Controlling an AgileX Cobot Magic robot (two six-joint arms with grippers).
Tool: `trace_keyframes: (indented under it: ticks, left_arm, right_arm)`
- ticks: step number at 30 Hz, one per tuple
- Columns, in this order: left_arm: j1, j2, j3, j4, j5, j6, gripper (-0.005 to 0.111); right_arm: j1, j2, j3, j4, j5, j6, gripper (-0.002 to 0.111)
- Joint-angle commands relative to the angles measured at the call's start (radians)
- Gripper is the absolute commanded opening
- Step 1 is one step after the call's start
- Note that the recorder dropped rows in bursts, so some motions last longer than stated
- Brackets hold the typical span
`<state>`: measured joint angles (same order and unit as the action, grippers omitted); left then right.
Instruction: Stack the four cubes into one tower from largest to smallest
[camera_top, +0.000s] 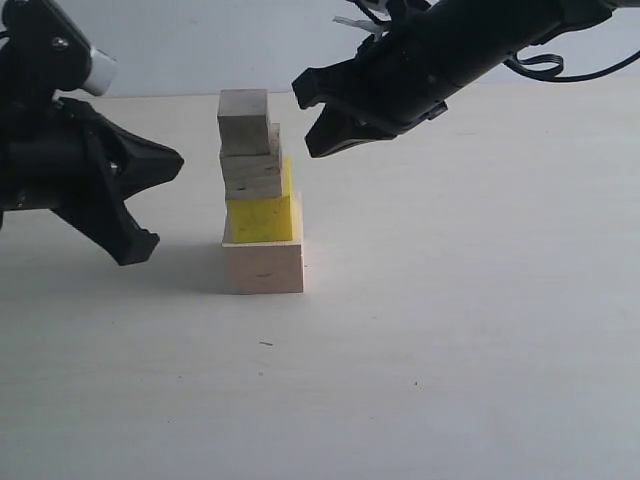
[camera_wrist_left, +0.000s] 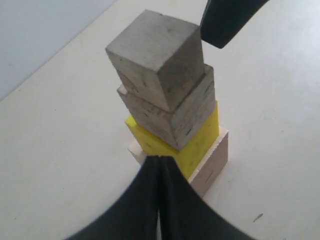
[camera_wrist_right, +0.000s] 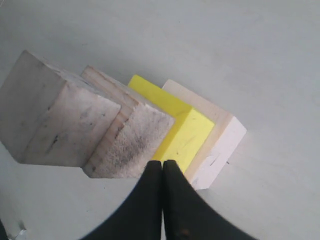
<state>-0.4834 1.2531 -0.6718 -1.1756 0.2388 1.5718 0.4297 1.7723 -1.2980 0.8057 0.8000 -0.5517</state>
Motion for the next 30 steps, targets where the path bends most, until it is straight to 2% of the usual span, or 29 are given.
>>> trace_keyframes:
  ticks: [1, 6, 10, 20, 30]
  left_arm:
    - [-0.005, -0.116, 0.061, -0.005, -0.036, -0.086, 0.0]
    - [-0.005, -0.244, 0.098, -0.005, -0.054, -0.23, 0.0]
    - [-0.005, -0.358, 0.1, -0.005, -0.013, -0.293, 0.0]
    - [-0.005, -0.691, 0.1, -0.005, 0.013, -0.451, 0.0]
    - [-0.005, -0.884, 0.1, 0.022, 0.06, -0.451, 0.0]
  right_arm:
    - [0.0, -0.104, 0.077, -0.006, -0.118, 0.003, 0.0]
    - [0.0, -0.315, 0.209, -0.105, -0.282, -0.002, 0.0]
    - [0.0, -0.521, 0.297, -0.111, -0.335, -0.032, 0.0]
    - [0.0, -0.937, 0.437, -0.111, -0.317, -0.028, 0.0]
    - [0.0, -1.07, 0.443, -0.111, -0.187, -0.022, 0.0]
